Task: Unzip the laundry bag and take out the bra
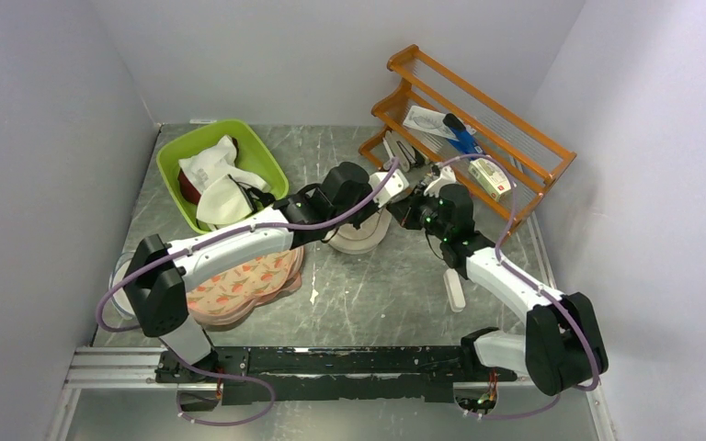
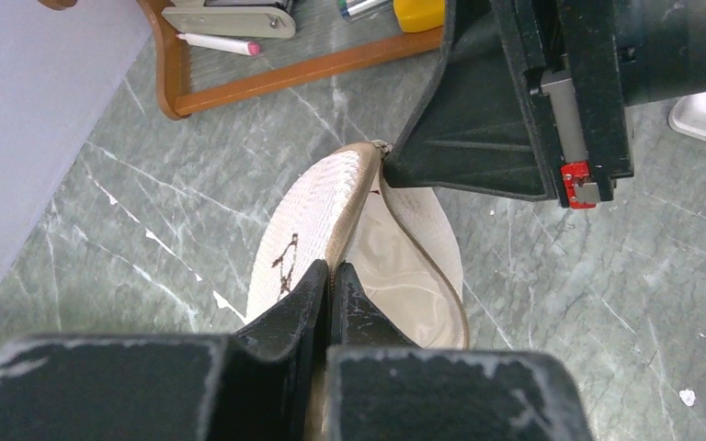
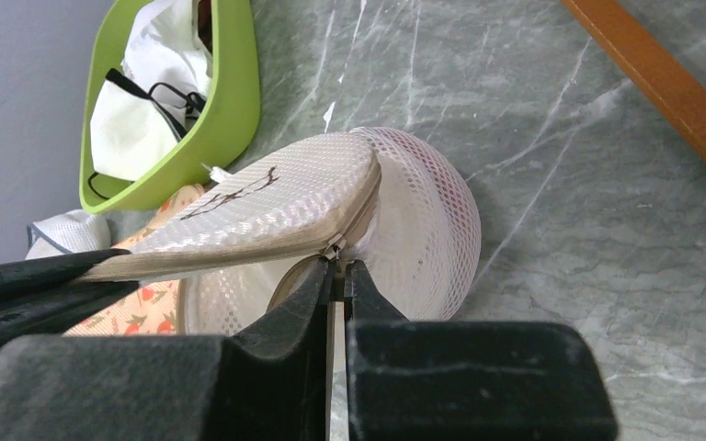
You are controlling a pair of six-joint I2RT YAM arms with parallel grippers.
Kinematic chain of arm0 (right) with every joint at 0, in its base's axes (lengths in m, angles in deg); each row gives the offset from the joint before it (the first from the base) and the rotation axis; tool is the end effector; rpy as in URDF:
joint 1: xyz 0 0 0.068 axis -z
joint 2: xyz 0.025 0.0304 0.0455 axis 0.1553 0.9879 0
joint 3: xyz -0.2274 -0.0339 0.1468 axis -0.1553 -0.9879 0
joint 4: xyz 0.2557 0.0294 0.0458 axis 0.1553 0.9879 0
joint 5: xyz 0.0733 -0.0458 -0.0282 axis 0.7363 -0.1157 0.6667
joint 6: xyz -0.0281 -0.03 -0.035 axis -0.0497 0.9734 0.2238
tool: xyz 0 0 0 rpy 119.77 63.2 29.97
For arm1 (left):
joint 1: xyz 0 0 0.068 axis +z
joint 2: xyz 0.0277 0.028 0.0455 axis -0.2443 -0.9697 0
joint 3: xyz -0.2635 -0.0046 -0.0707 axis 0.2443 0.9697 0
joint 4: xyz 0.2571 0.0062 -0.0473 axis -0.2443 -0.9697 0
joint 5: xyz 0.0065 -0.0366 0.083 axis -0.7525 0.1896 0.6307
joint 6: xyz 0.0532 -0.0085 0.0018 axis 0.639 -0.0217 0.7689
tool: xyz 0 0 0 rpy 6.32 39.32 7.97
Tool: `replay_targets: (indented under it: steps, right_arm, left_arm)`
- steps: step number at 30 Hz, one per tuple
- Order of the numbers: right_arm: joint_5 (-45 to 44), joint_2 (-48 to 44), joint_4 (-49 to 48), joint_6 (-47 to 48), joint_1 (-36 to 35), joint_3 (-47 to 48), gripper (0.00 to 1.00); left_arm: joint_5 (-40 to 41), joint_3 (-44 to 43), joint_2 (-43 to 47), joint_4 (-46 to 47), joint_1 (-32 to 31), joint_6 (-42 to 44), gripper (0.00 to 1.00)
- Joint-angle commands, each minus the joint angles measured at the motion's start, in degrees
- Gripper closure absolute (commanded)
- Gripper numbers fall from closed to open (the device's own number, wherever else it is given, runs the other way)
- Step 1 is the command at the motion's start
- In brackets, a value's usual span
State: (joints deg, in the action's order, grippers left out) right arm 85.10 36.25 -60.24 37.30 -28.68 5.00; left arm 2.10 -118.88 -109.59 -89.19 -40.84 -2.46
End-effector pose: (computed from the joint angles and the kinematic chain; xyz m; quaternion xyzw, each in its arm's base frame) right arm 0.2500 0.0980 0.2362 0.0320 0.8121 0.3366 0.4756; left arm 0.2266 -0.3129 0.3173 0.4542 0.7298 -0.1049 0.5002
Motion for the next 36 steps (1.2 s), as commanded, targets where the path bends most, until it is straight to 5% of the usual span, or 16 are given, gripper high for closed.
replay_targets:
  steps: [1, 6, 16, 30, 36]
  right_arm:
    - [-2.7, 1.3, 3.9, 1.1, 1.6, 0.1, 1.0]
    - [2.7, -0.8, -0.1, 3.3, 1.3, -0.8, 1.0]
    - [6.9, -3.6, -4.2, 6.5, -4.3, 0.5, 1.0]
    - [6.1, -5.9, -5.2, 7.0, -6.8, 0.7, 1.0]
    - [3.5, -6.9, -4.1, 7.2, -6.9, 0.4, 1.0]
  left_arm:
    - [4.2, 0.7, 3.9, 3.1, 0.0, 0.7, 0.93]
    - [3.5, 0.1, 3.1, 2.3, 0.0, 0.8, 0.87]
    - [2.7, -1.1, -0.2, 0.4, -0.6, 1.0, 0.5]
    - [2.8, -0.9, -0.6, 0.3, -1.1, 1.6, 0.61]
    - [2.4, -0.7, -0.7, 0.1, -1.3, 2.0, 0.56]
